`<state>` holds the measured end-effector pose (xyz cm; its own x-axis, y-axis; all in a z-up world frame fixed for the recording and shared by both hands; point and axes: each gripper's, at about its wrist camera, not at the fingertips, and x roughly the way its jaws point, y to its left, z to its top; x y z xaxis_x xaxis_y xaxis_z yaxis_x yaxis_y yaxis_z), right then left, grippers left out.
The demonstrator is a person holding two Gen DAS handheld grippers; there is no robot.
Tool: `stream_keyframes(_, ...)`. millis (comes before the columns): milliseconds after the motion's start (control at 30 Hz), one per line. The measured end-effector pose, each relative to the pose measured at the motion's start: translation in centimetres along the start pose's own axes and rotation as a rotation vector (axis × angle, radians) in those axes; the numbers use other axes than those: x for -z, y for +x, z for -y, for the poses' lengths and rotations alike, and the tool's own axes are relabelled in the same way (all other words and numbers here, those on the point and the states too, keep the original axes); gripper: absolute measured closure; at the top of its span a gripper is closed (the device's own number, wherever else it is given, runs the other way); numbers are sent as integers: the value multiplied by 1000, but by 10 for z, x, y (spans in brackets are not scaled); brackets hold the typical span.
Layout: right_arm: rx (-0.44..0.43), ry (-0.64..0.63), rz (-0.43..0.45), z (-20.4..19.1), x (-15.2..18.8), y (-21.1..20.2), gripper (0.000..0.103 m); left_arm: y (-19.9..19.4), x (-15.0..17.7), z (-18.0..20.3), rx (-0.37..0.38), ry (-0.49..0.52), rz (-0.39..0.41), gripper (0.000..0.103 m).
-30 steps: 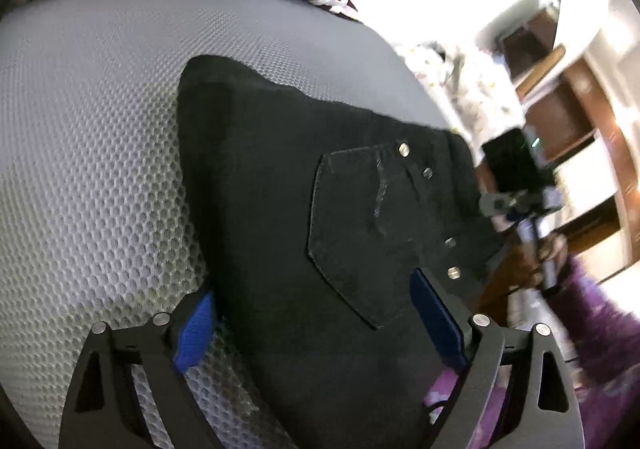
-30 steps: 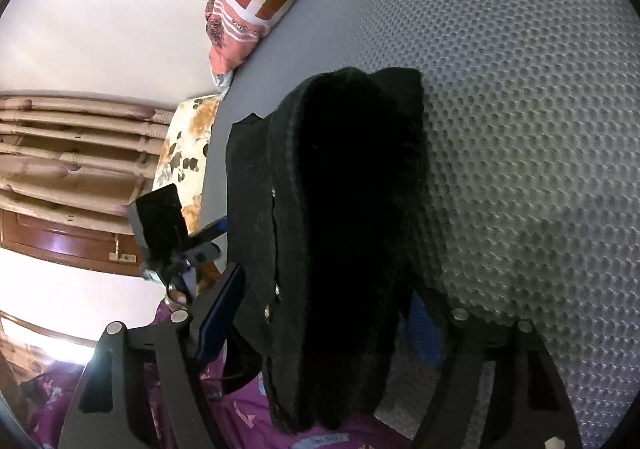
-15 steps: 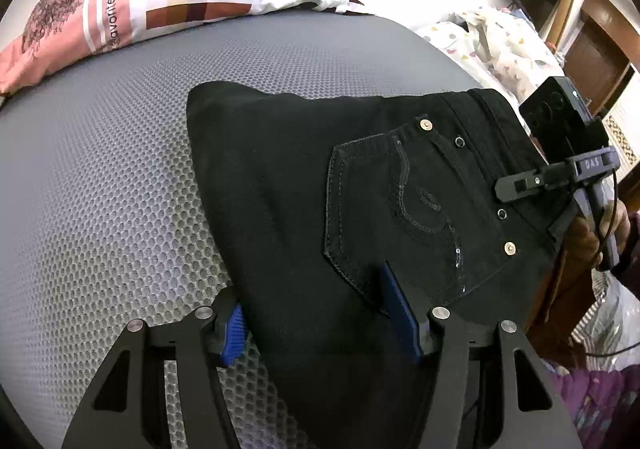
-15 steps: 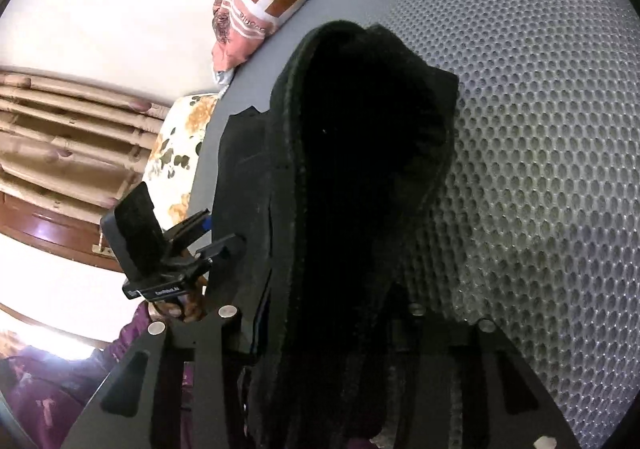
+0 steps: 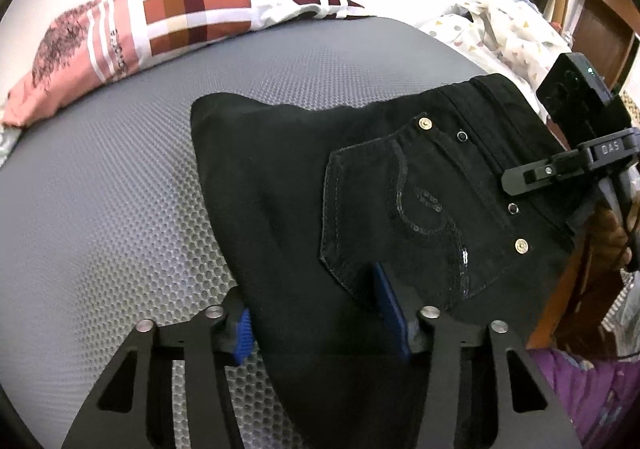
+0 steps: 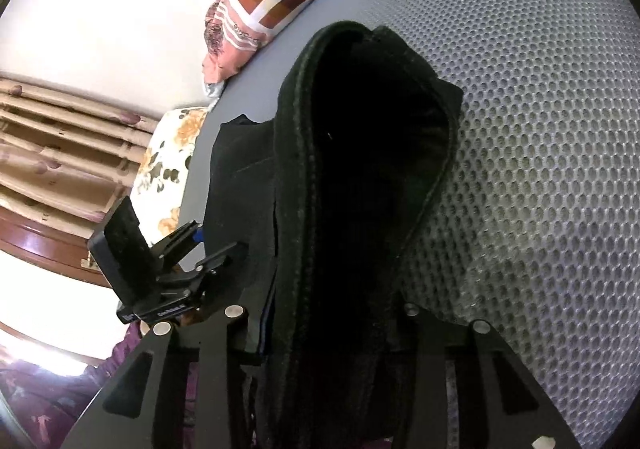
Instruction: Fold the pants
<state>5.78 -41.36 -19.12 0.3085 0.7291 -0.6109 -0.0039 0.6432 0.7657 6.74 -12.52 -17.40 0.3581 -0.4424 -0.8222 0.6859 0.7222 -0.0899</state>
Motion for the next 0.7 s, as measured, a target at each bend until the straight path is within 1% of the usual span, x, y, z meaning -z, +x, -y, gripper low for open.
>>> stream_keyframes(33,-14,5,2,-1,1,1,67,-1,0,-1,-4,-2,4,56)
stream_keyframes(100,-32,8,4,-3,4,1,67,-3,0,-3,-4,-7,1,57)
stream_keyframes(167,-13,-15,-3,-5,6,4,67,-3,0,-5,-3,-10,1,57)
stream_keyframes(267,-10,-10,-2,-5,6,7,67,-3,-1,-4,-12,-4,-1,57)
stream_keyframes(333,10,-6,-8,-3,6,8,61,-3,0,-4,-14,-6,-2,57)
stream_keyframes(400,-17,26,-4,3,5,8,59,-3,-1,-4,-15,-11,-2,57)
stream_keyframes(467,-24,31,4,3,5,9,59,-3,0,-4,-19,-12,3,57)
stream_keyframes(500,-22,30,8,4,6,8,59,-4,0,-3,-22,-9,7,58)
stream_keyframes(567,-23,30,13,0,7,11,62,-6,0,-1,-32,1,17,63)
stream_keyframes(633,-46,35,29,-3,7,10,65,-9,0,-1,-42,11,25,66)
stream_keyframes(700,-68,44,36,-9,7,12,66,-13,0,-2,-55,15,29,69)
